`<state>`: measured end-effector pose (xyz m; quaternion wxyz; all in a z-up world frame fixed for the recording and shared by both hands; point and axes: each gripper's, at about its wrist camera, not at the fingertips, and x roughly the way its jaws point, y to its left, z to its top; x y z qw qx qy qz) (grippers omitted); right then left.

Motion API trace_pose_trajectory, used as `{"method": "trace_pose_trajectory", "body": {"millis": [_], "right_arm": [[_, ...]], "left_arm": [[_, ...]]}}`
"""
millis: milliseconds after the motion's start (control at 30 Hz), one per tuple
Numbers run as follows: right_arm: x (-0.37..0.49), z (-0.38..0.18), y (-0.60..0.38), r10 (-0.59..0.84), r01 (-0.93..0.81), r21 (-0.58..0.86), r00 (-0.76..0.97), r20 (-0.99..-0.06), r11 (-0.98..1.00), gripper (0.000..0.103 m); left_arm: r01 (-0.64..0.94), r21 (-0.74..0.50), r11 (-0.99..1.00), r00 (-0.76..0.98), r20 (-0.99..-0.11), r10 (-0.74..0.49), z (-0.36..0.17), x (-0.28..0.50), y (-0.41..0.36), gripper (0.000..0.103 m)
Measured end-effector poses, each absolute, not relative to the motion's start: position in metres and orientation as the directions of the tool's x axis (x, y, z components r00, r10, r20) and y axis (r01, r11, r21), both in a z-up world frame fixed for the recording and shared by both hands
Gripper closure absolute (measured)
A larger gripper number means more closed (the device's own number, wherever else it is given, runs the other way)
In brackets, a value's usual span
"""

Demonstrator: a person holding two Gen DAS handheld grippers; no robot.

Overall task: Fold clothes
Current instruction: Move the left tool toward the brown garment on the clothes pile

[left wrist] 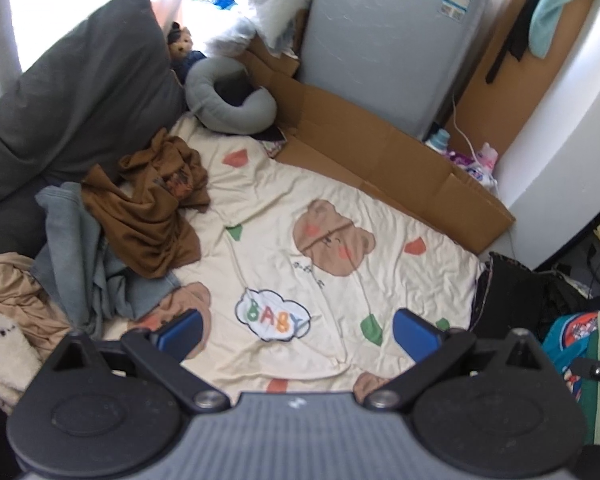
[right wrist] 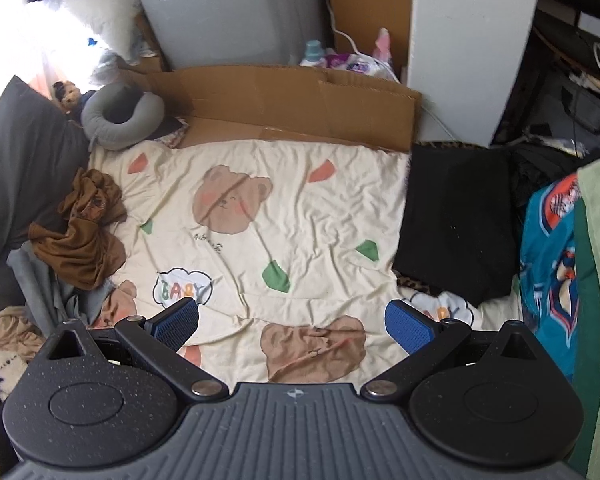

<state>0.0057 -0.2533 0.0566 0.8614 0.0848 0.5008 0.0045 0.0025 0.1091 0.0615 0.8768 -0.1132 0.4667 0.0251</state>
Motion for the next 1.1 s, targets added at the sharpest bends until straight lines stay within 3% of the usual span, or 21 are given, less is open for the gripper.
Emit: {"method": "trace_pose_trajectory", "body": {"millis": [267, 767, 1100], "right_arm": [[0.026, 0.058, -0.236, 0.092, 0.023, 0.122, 0.524, -0.847, 0.992, 0.001], [0.082, 0.054, -0.206, 0.169, -0.010, 0.193, 0.525, -0.834, 0.981, 0.001], [0.114, 0.040, -0.183, 0.152, -0.048, 0.152, 0.565, -0.811, 0.987, 0.001]], "left_arm": [[-0.148, -0.107, 0.983, 0.556, -0.831, -0.007, 0.069, 0.005, 0.135, 0.001], [-0.191, -0.088, 0.978, 0.611, -0.790, 0.048, 0.064, 0.031, 0.185, 0.001], [-0.224, -0.100, 0.969, 0.599, -0.799, 0.056, 0.040, 0.060, 0.213, 0.001]]}}
